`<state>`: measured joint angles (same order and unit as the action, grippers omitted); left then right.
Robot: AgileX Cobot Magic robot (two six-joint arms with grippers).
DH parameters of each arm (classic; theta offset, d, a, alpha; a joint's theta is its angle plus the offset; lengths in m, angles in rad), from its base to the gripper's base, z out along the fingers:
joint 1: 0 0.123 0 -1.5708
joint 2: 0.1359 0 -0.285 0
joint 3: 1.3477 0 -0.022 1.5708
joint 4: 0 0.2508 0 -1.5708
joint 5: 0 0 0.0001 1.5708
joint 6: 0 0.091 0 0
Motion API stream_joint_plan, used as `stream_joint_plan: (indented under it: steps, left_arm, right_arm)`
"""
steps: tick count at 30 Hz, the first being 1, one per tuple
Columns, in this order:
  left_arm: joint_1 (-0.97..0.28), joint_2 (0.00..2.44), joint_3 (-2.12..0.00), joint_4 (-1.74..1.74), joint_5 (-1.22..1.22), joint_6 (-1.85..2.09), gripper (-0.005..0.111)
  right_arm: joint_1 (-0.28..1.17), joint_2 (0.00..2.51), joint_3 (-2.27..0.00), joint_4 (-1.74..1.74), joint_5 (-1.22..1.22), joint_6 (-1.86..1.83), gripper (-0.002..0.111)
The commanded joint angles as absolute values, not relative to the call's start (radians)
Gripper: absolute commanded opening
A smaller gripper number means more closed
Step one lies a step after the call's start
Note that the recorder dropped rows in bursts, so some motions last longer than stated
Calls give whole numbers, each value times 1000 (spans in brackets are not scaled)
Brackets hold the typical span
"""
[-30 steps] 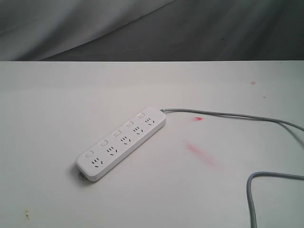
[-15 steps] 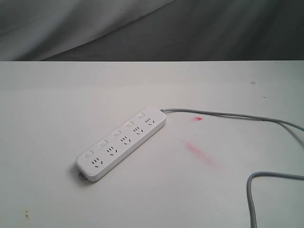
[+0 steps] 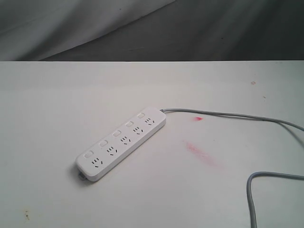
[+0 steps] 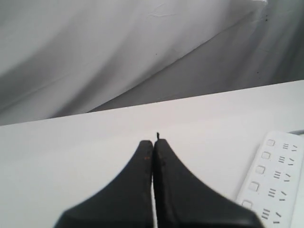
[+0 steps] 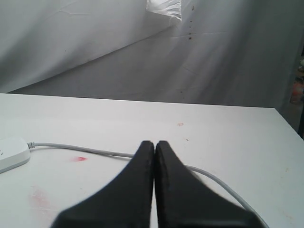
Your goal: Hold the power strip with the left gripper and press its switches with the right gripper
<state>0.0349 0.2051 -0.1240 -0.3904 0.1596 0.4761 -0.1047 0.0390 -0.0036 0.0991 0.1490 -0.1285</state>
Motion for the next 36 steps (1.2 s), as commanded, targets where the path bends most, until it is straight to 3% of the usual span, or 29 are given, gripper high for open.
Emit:
stream_joint_plan:
  steps: [1, 10, 36]
  left_arm:
    - [31, 131, -55, -267, 166, 336, 1]
    - [31, 0, 0, -267, 322, 337, 1]
    - [31, 0, 0, -267, 318, 339, 1]
  right_arm:
    - [-111, 34, 0, 89, 138, -125, 0]
    - [-111, 34, 0, 89, 138, -125, 0]
    - [-111, 34, 0, 89, 138, -126, 0]
